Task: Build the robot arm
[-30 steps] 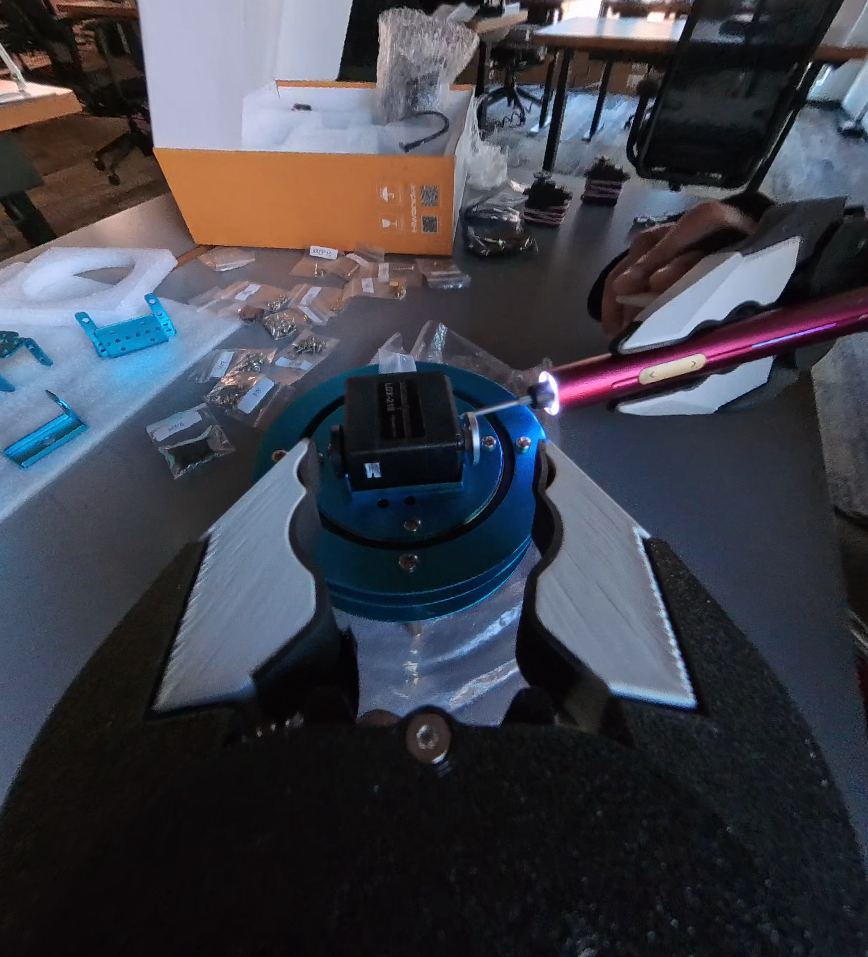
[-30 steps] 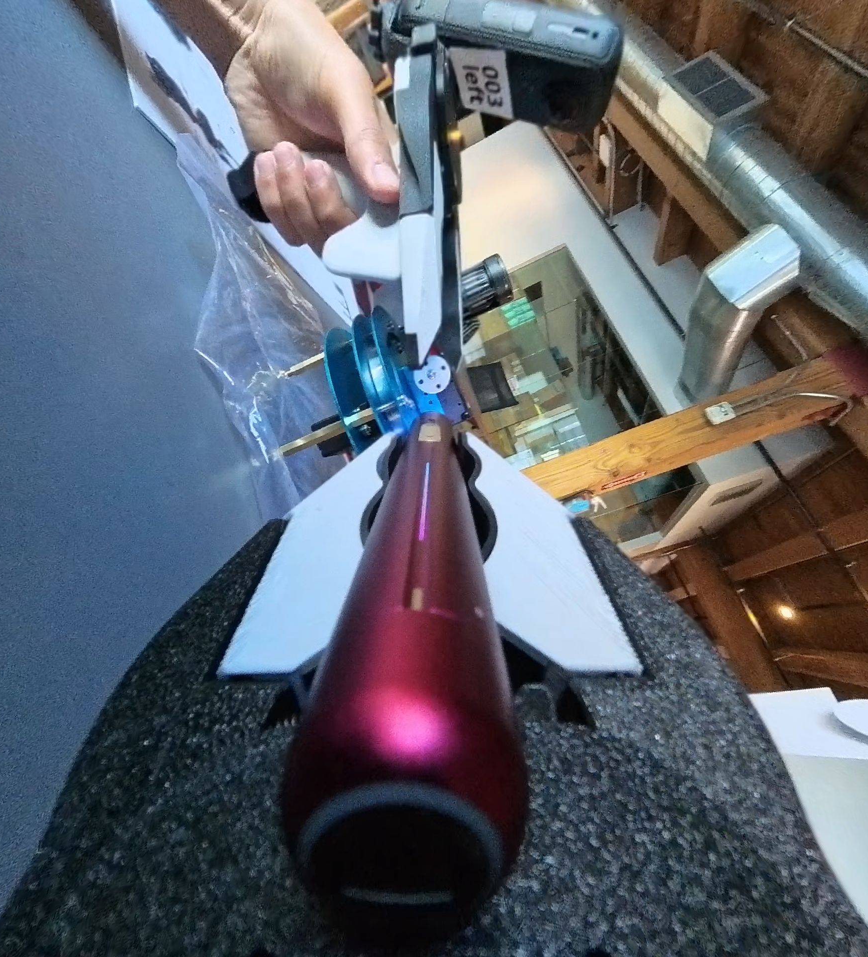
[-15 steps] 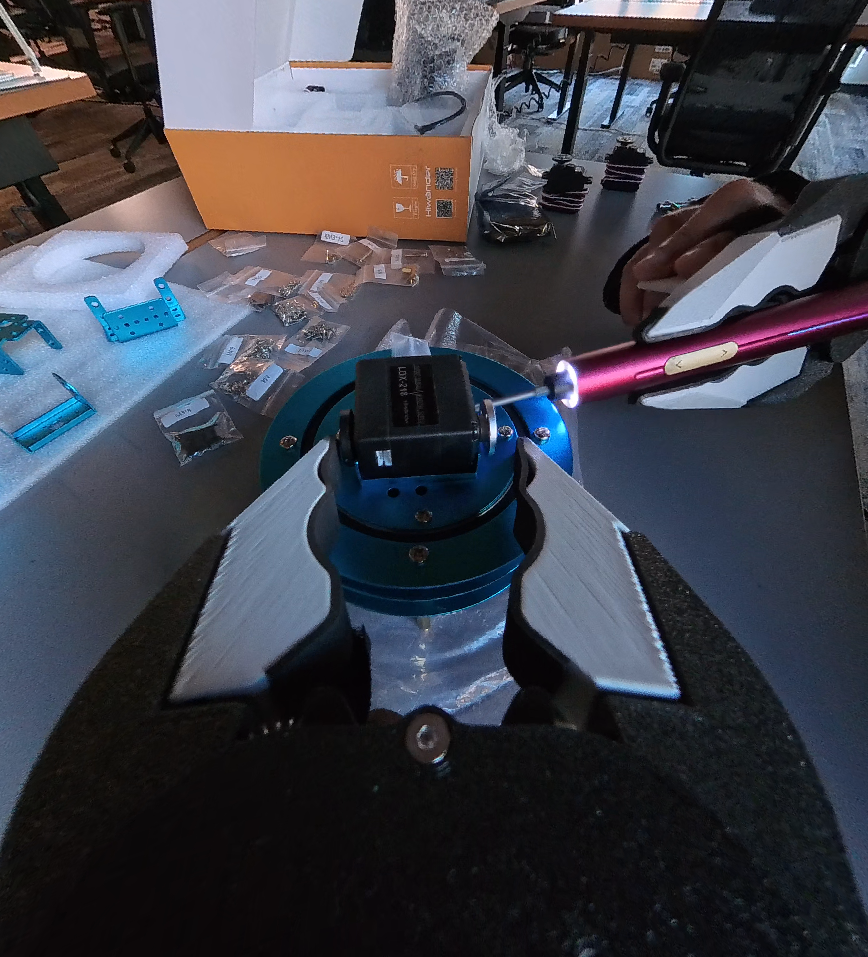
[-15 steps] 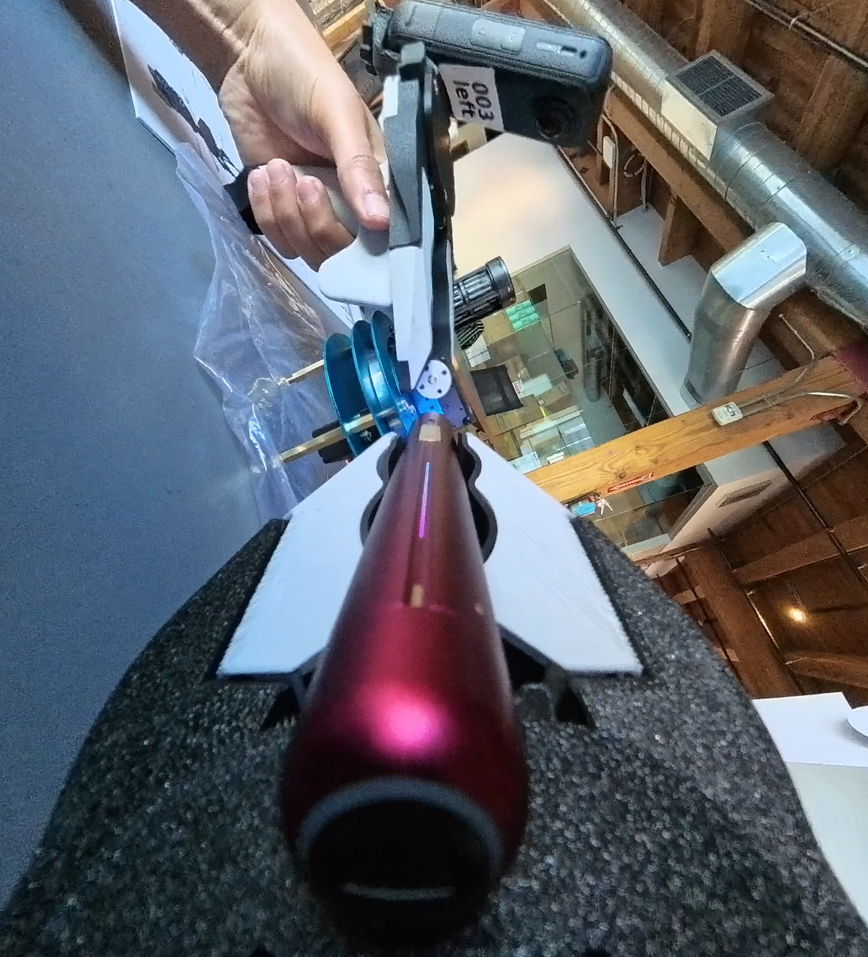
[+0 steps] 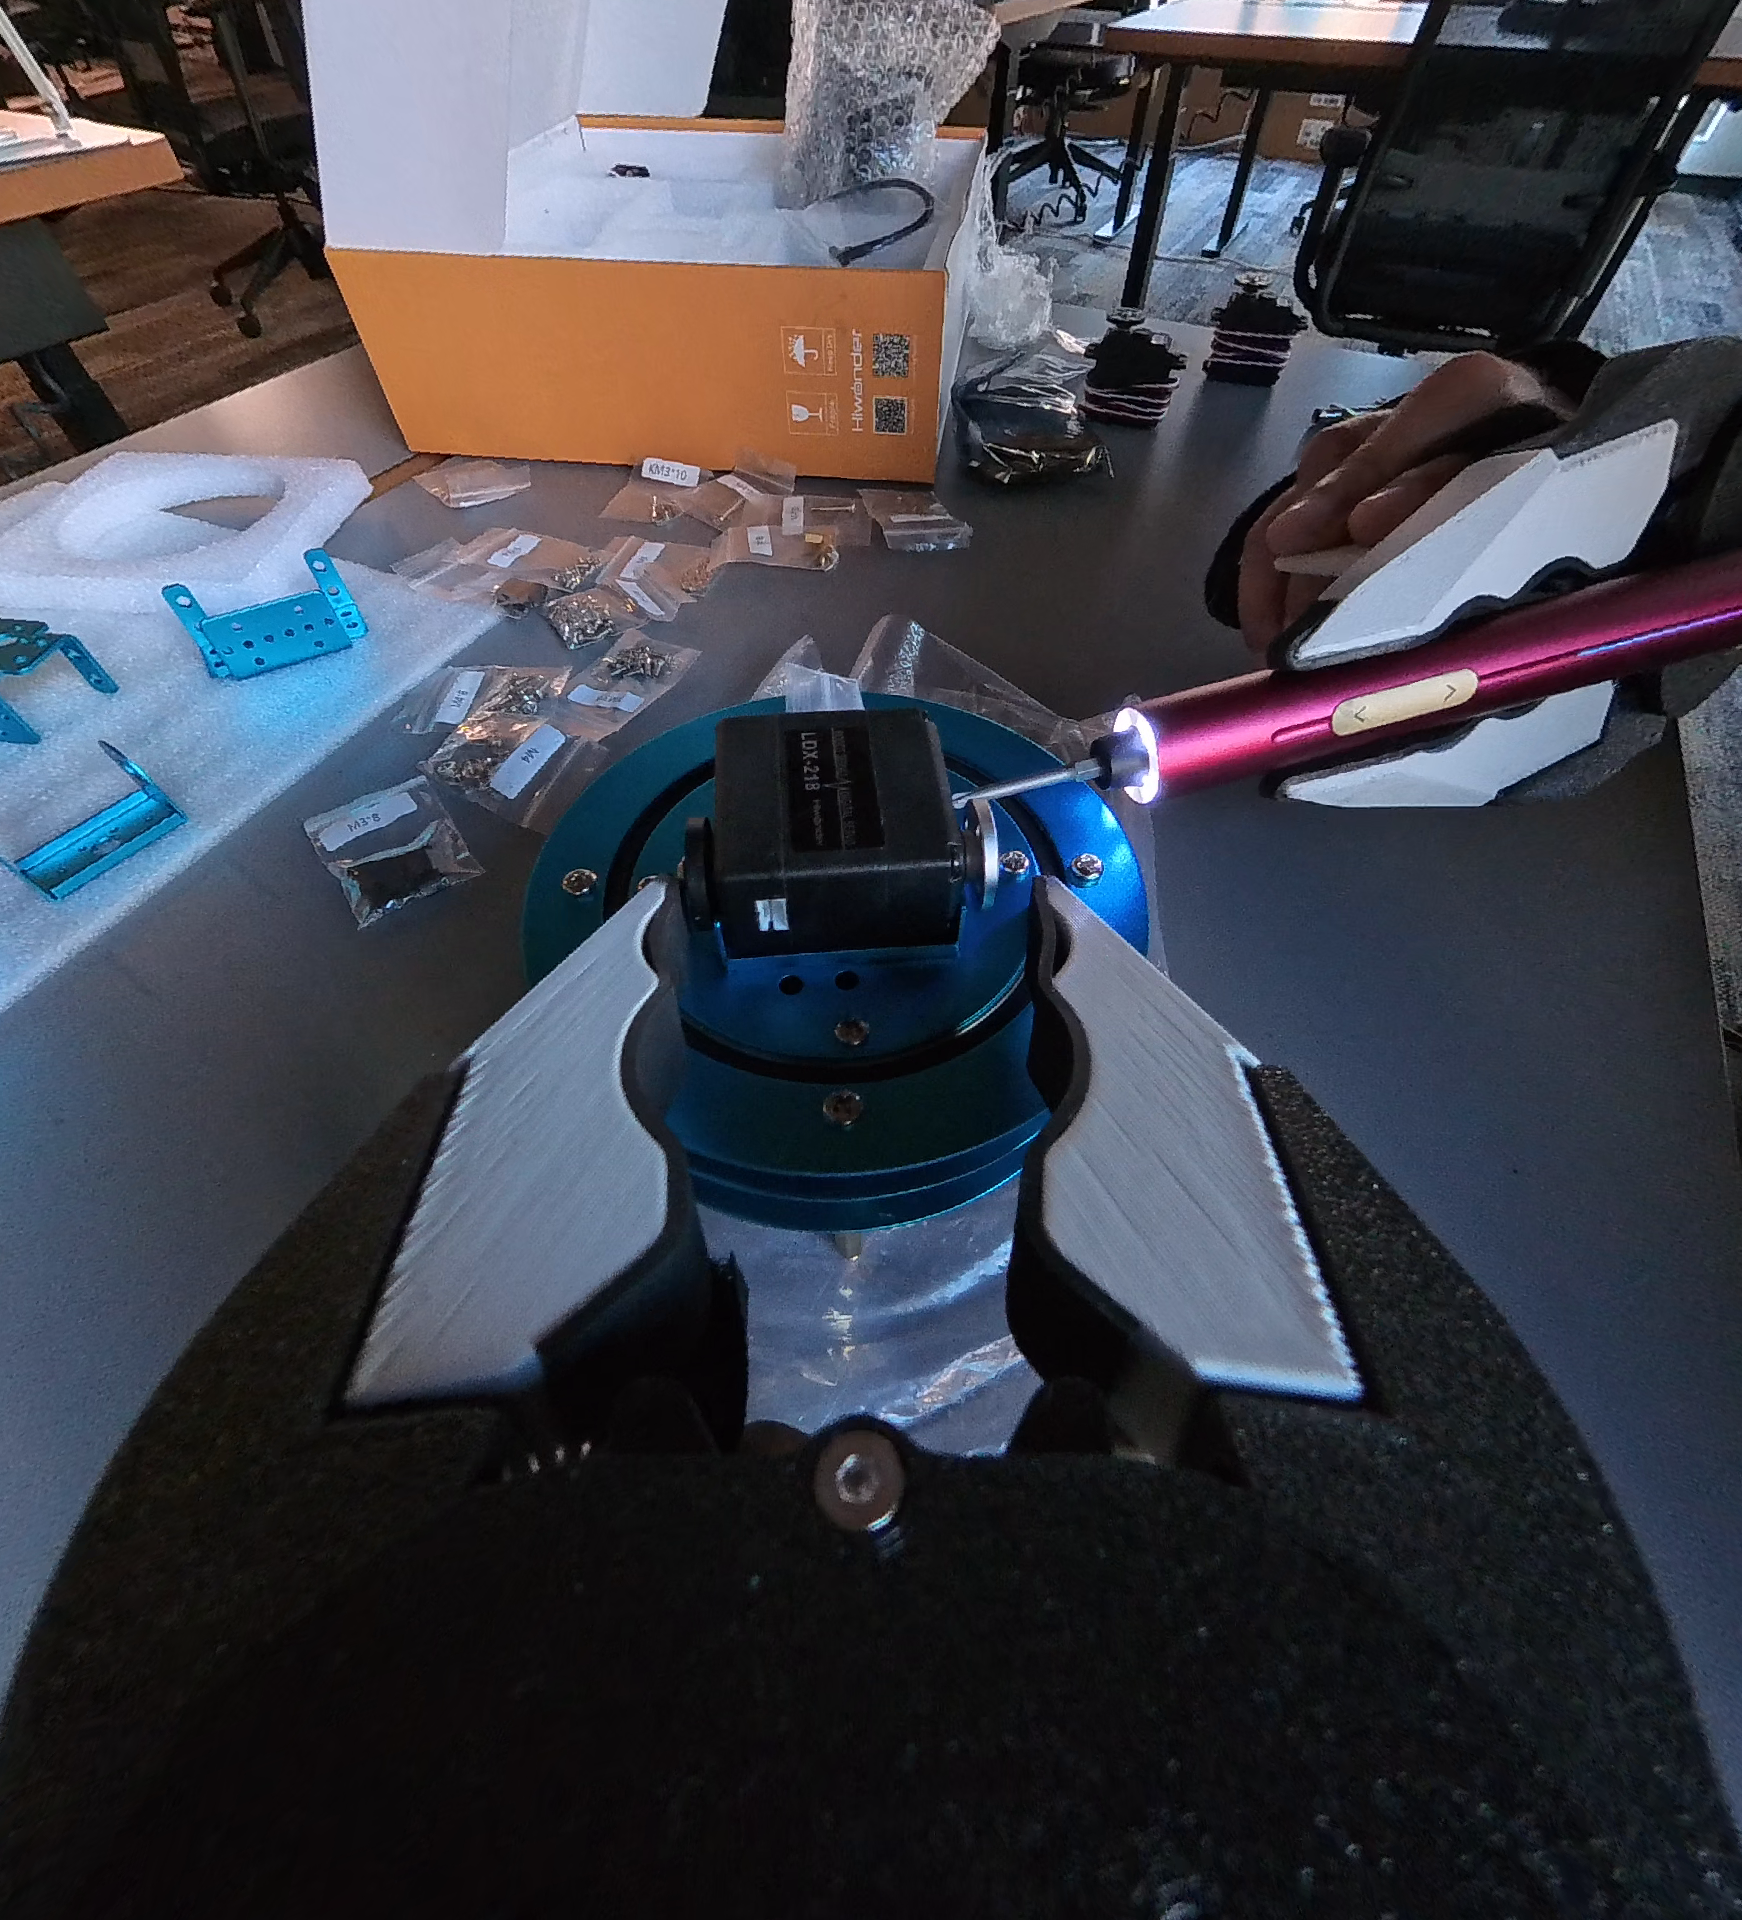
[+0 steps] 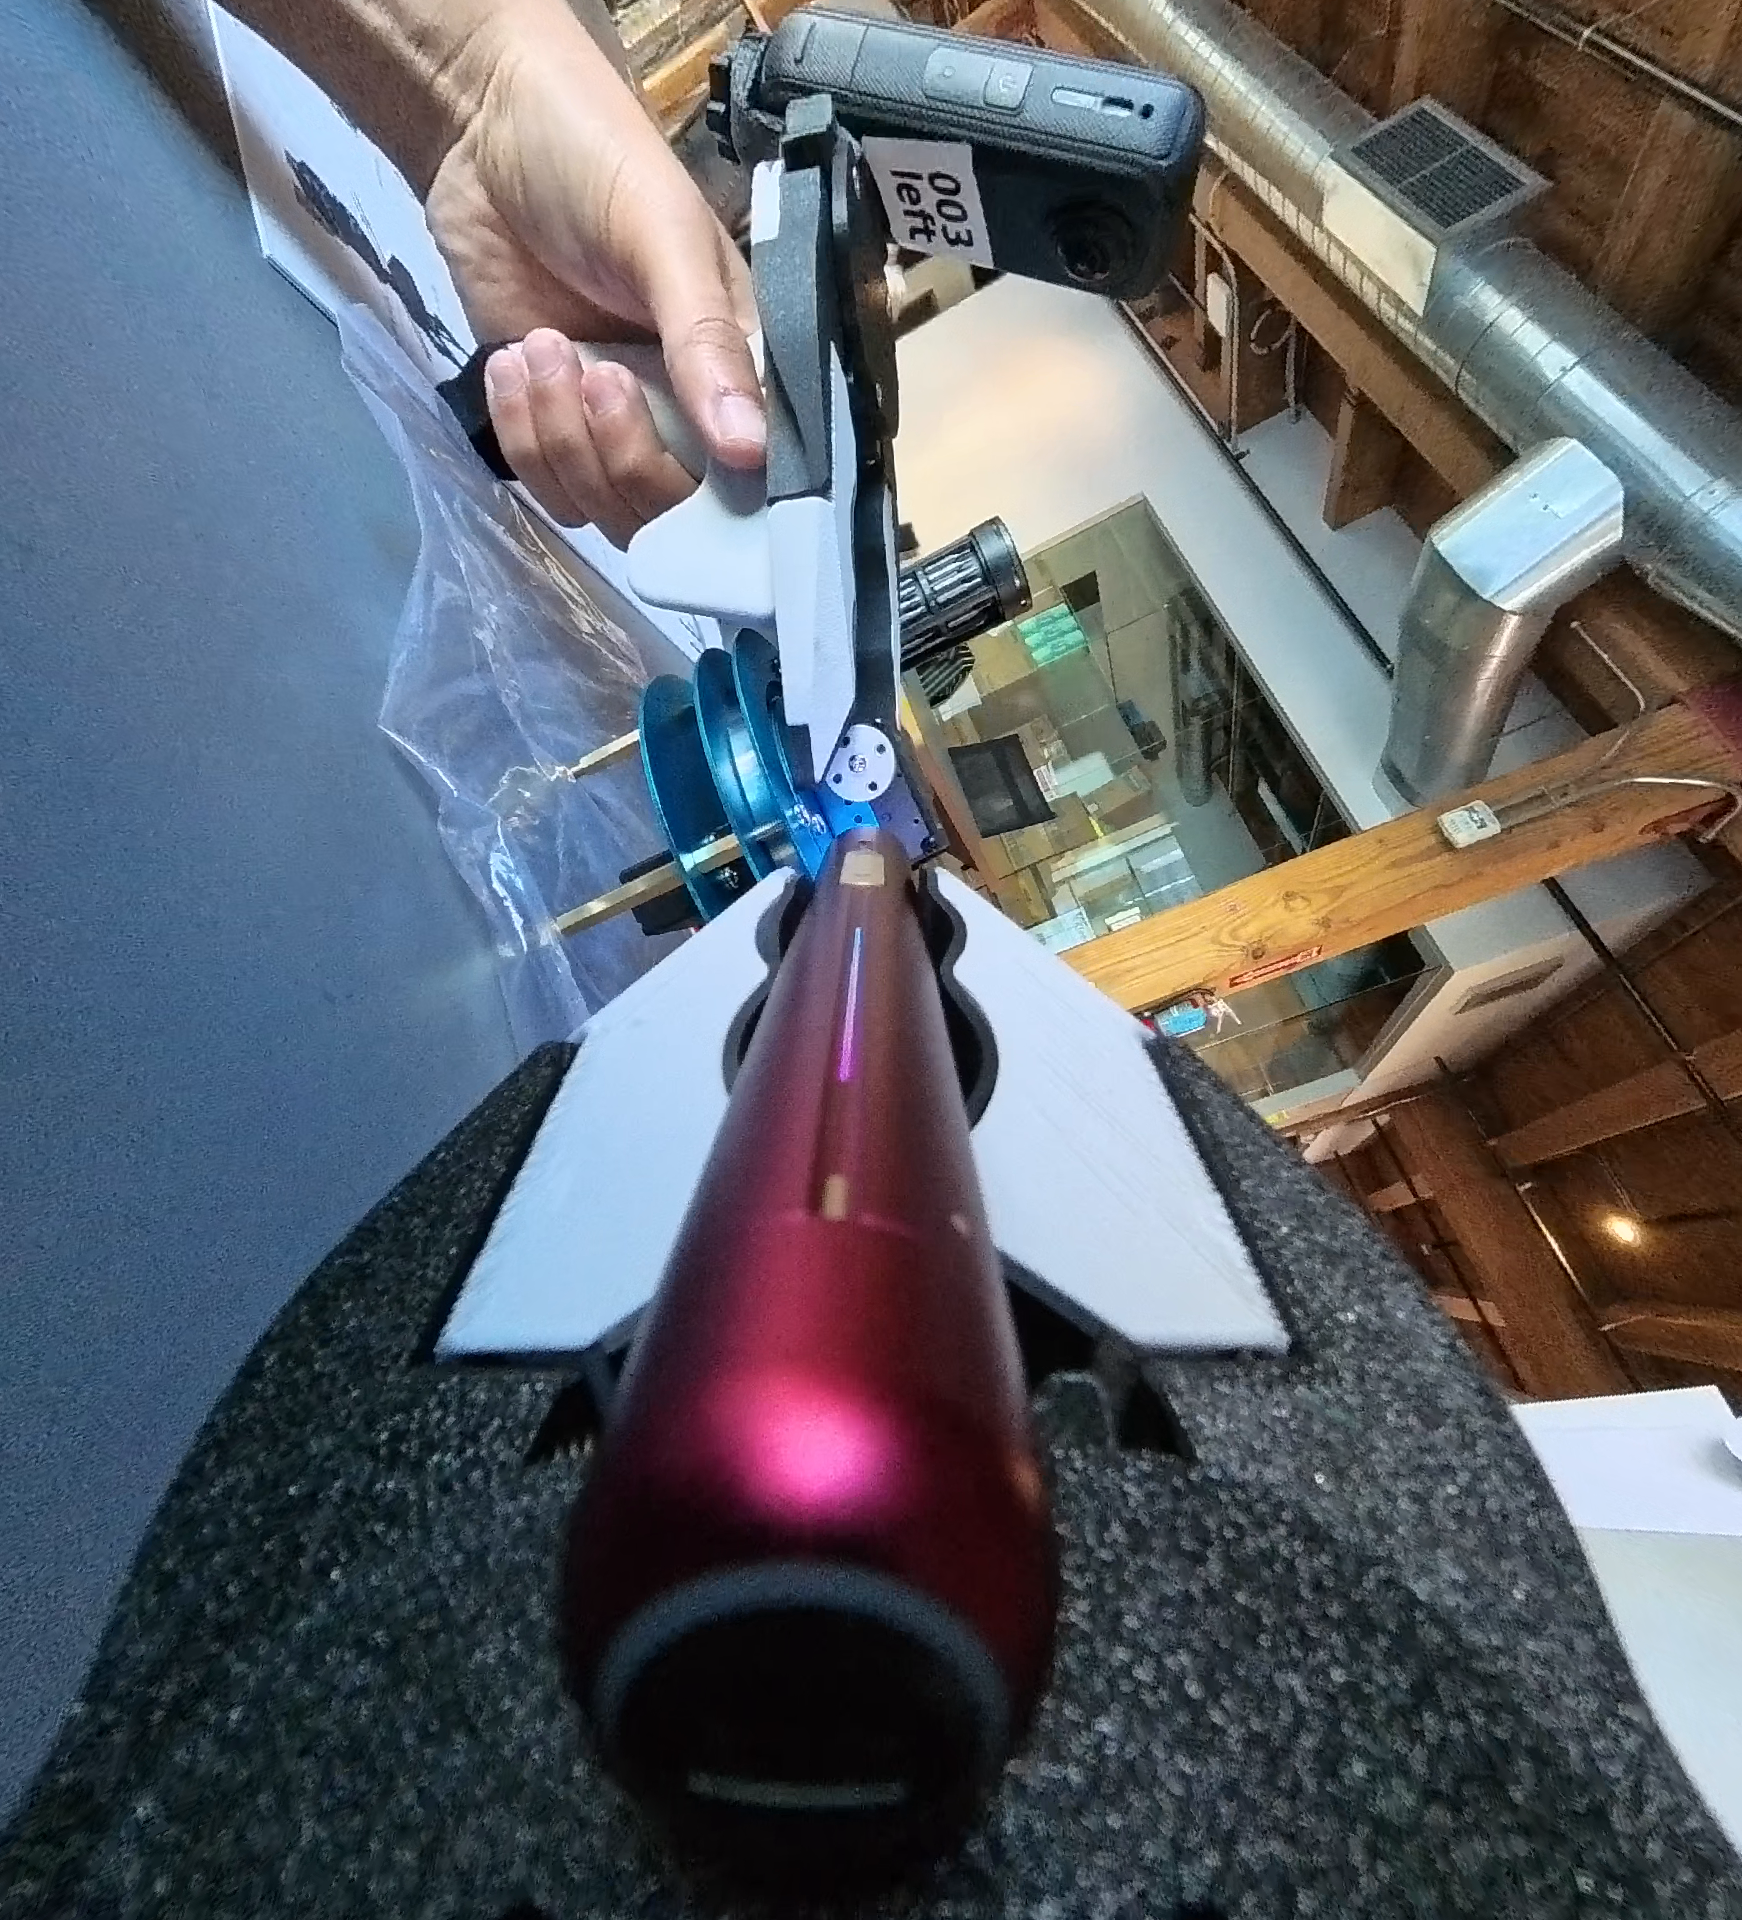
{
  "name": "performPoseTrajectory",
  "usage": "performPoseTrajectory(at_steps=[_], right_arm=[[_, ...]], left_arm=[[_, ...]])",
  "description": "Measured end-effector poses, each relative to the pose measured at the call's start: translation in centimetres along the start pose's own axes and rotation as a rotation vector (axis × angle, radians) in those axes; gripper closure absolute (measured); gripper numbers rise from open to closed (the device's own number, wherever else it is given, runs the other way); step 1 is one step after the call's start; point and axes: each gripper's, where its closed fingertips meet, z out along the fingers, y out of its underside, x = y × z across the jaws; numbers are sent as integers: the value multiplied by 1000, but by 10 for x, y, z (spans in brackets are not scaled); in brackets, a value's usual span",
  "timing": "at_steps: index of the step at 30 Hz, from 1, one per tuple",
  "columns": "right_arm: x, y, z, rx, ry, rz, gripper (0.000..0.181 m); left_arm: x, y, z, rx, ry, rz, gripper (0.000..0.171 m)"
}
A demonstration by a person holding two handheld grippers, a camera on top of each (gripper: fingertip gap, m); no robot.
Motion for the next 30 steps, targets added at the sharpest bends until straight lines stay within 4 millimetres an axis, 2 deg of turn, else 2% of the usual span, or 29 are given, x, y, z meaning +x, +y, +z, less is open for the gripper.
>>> performPoseTrajectory(at_steps=[7,9,13,18,23,24,30], right_arm=[[0,0,1,16,-2,30,159],[0,0,1,14,-1,25,156],[0,0,2,12,-2,30,159],[1,1,2,12,-2,33,159],[0,1,3,8,0,29,159],[0,1,3,8,0,30,157],[0,1,3,7,1,27,159]], left_arm=[[0,0,-1,-13,-19,15,106],[2,0,-4,-26,-16,26,100],[-3,-20,-14,38,-63,-2,78],[4,-17,5,-60,-23,29,63],[24,-17,13,-110,11,-12,51],[28,-17,15,-109,5,-17,44],[26,-20,19,-91,-56,-56,44]])
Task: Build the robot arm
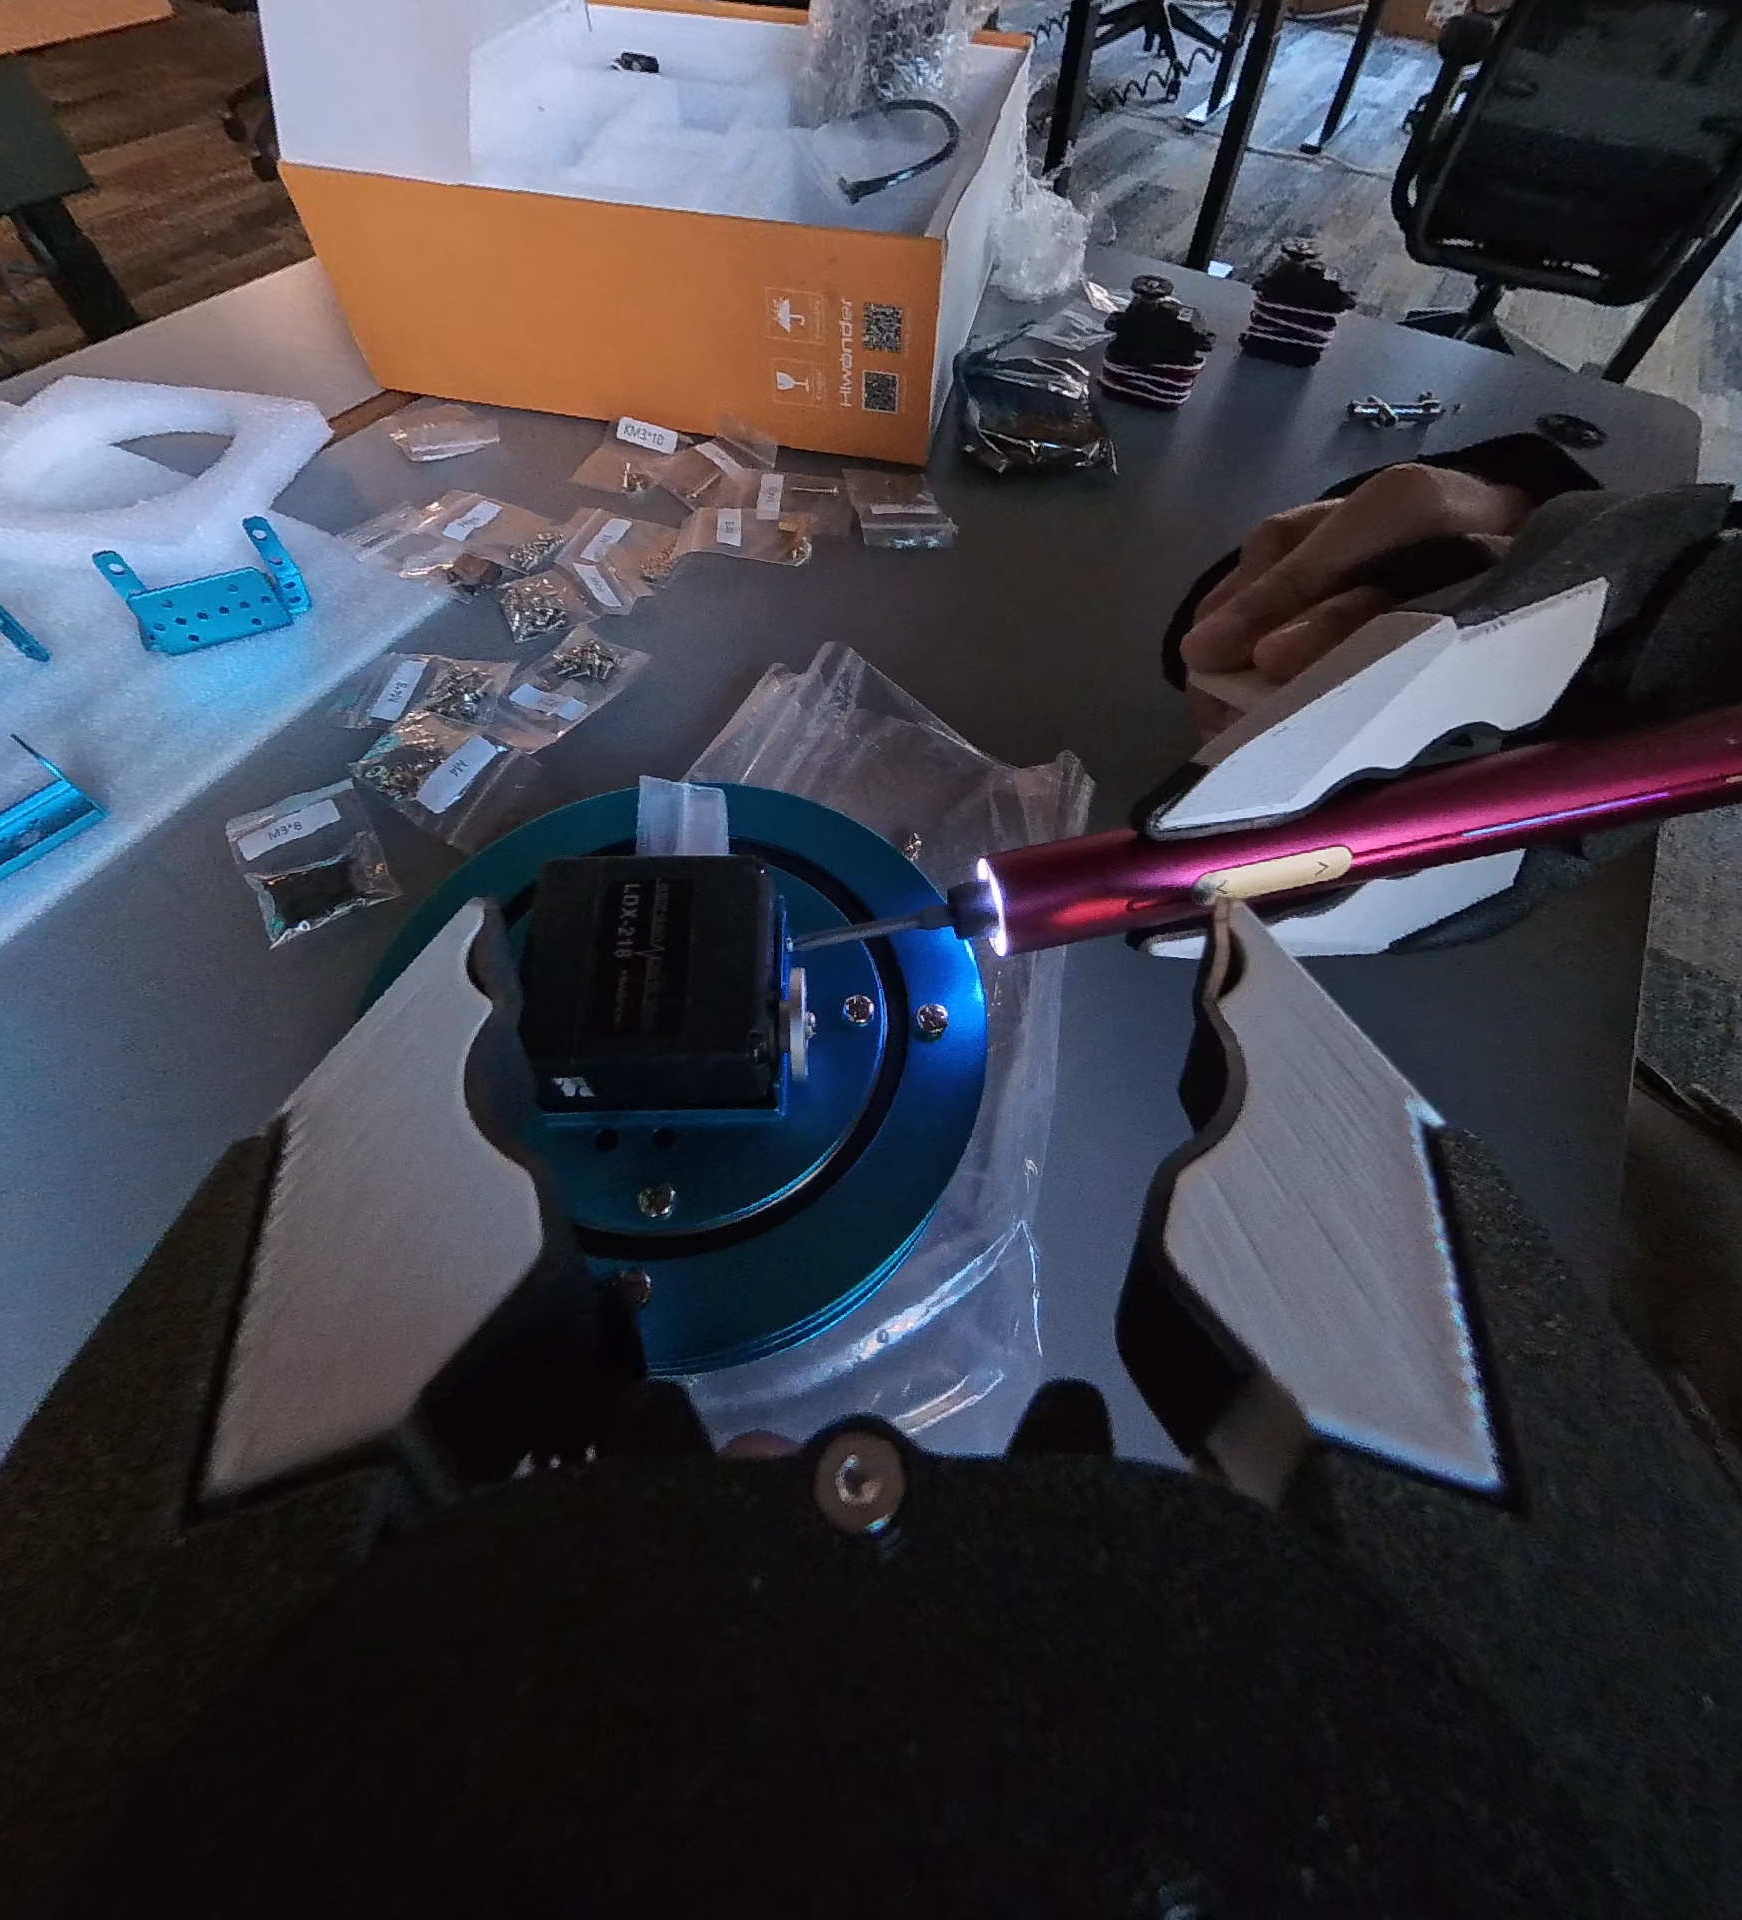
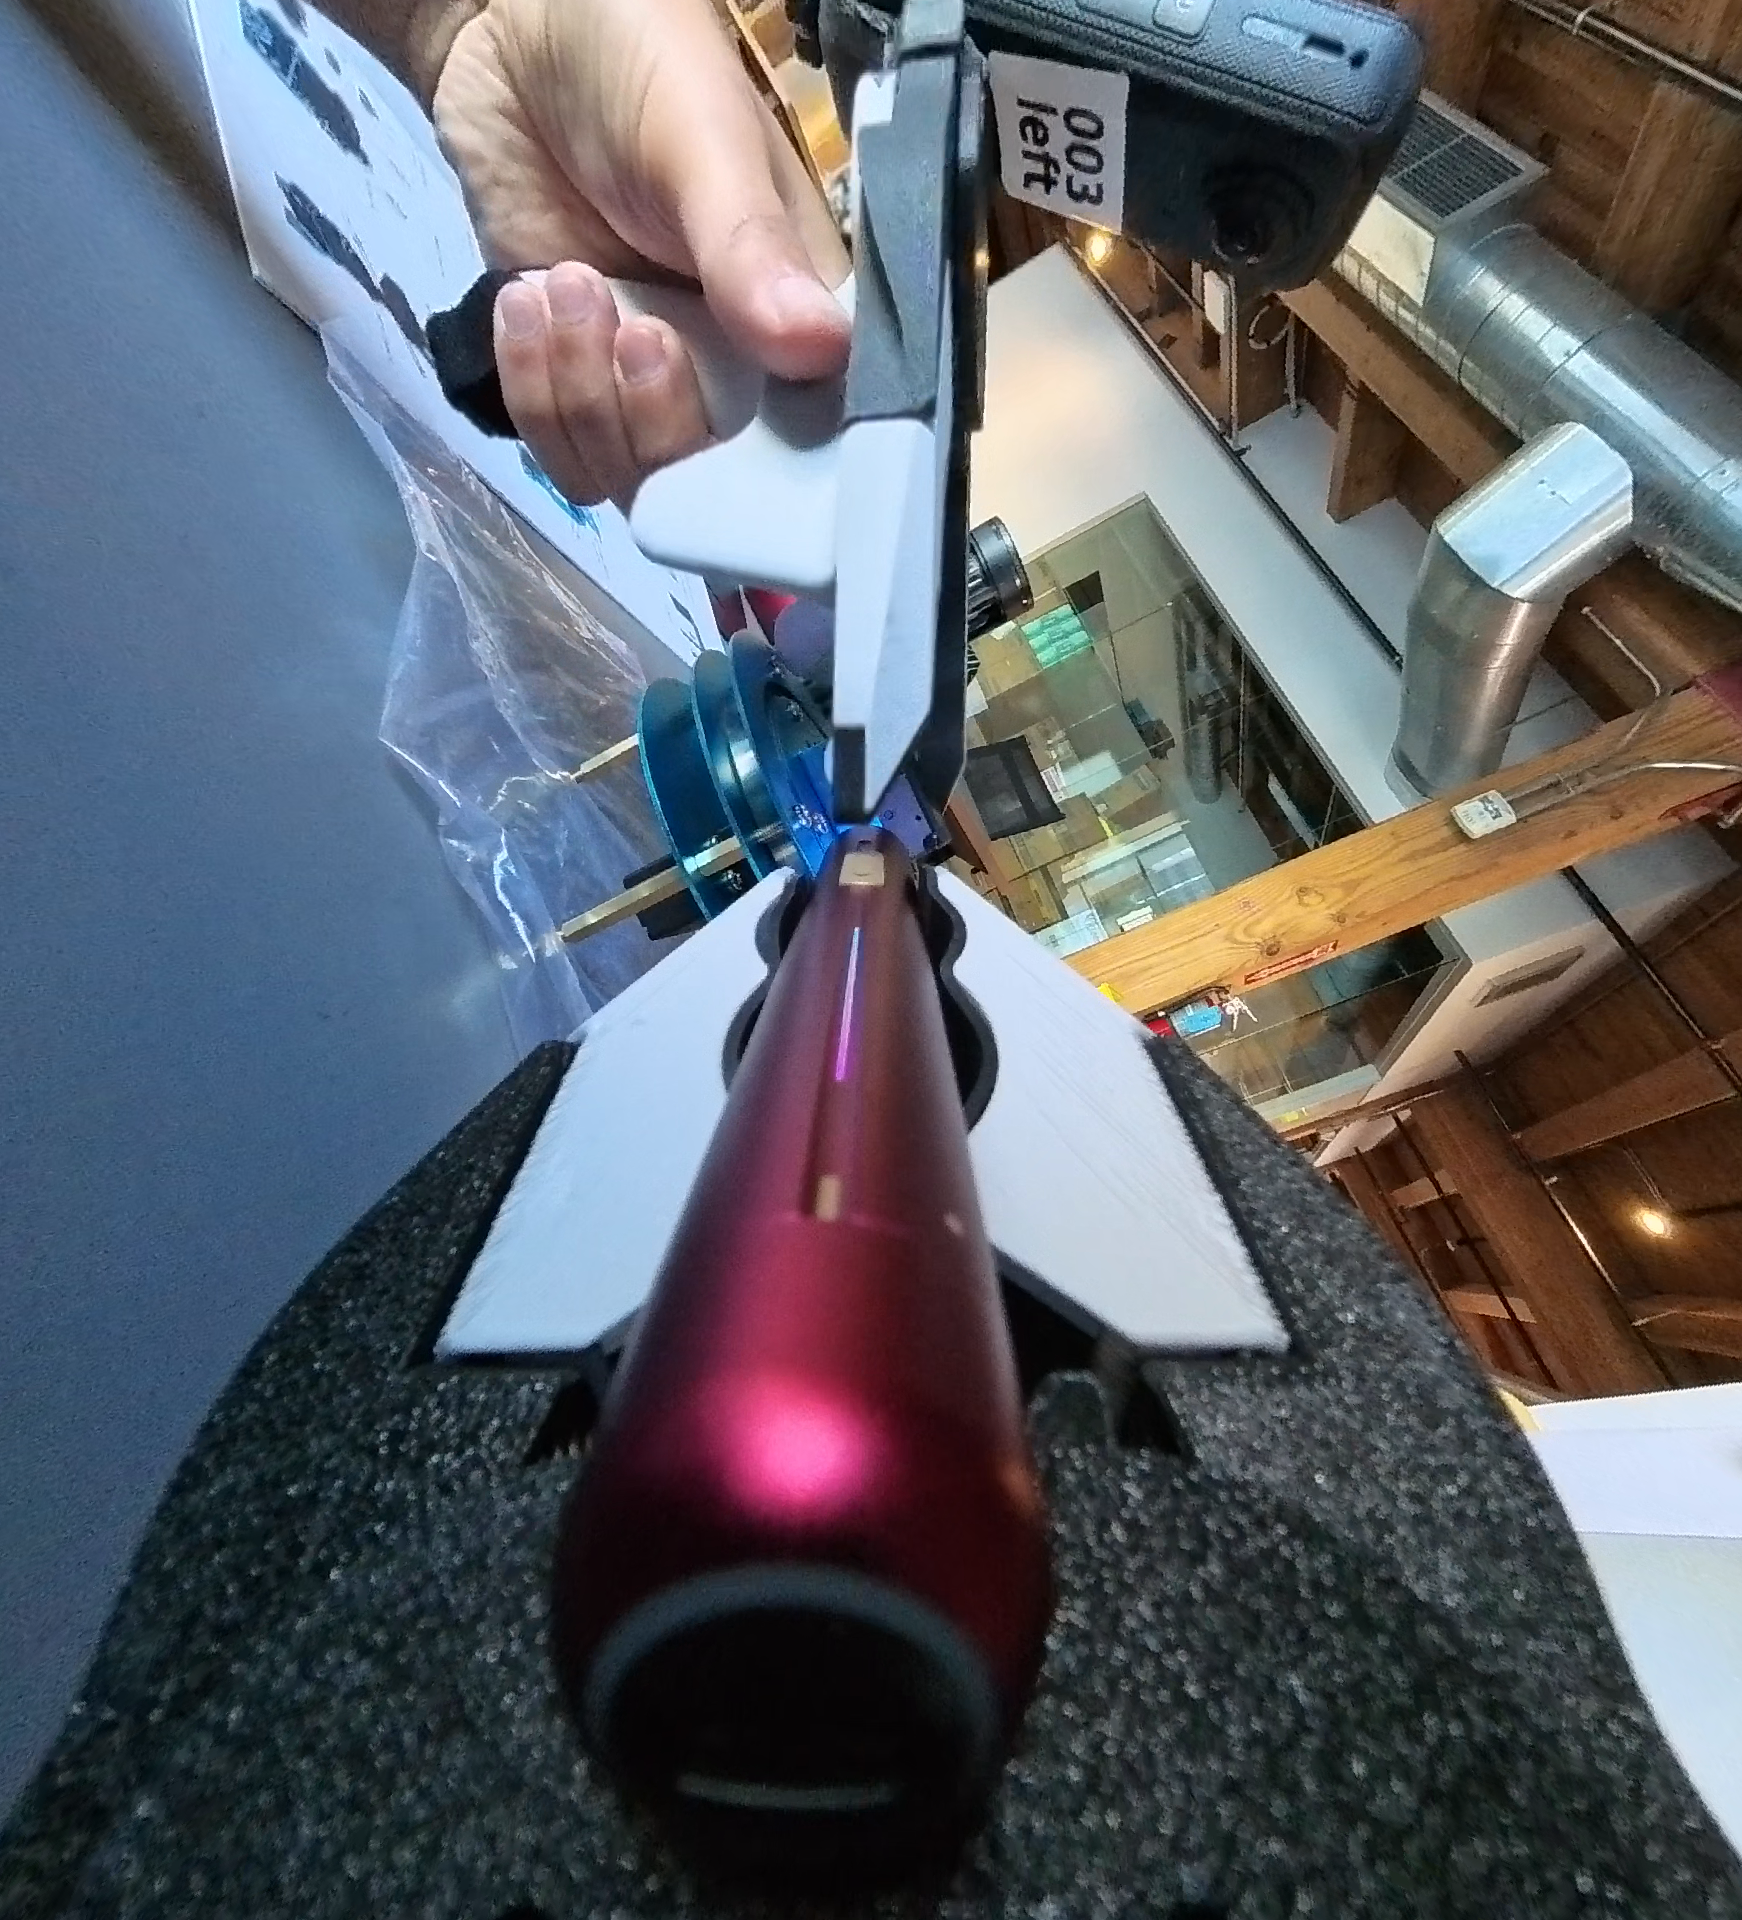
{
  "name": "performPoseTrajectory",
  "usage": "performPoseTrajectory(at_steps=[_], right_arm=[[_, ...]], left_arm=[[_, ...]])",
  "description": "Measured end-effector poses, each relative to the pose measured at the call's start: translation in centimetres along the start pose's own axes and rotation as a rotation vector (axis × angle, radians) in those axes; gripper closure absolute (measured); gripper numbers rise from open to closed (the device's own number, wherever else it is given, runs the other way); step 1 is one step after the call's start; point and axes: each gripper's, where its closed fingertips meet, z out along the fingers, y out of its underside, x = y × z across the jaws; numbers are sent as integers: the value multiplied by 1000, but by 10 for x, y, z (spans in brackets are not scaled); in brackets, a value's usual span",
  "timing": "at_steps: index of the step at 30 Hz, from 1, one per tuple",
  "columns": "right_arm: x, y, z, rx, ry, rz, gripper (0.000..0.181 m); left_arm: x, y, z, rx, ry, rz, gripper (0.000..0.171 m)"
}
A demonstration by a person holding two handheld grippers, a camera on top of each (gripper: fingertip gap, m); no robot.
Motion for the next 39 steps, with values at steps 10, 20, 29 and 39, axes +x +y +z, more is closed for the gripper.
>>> performPoseTrajectory(at_steps=[10,20,29,39], right_arm=[[-1,0,0,-2,2,-8,159],[-1,1,0,-3,2,-10,160],[-1,2,0,-7,-5,16,160],[-2,2,0,-17,-3,12,157]], left_arm=[[1,0,2,2,-29,6,38],[-2,0,2,-2,-34,8,46],[-2,-1,2,10,-48,-4,46],[-1,-1,2,9,-53,-4,45]])
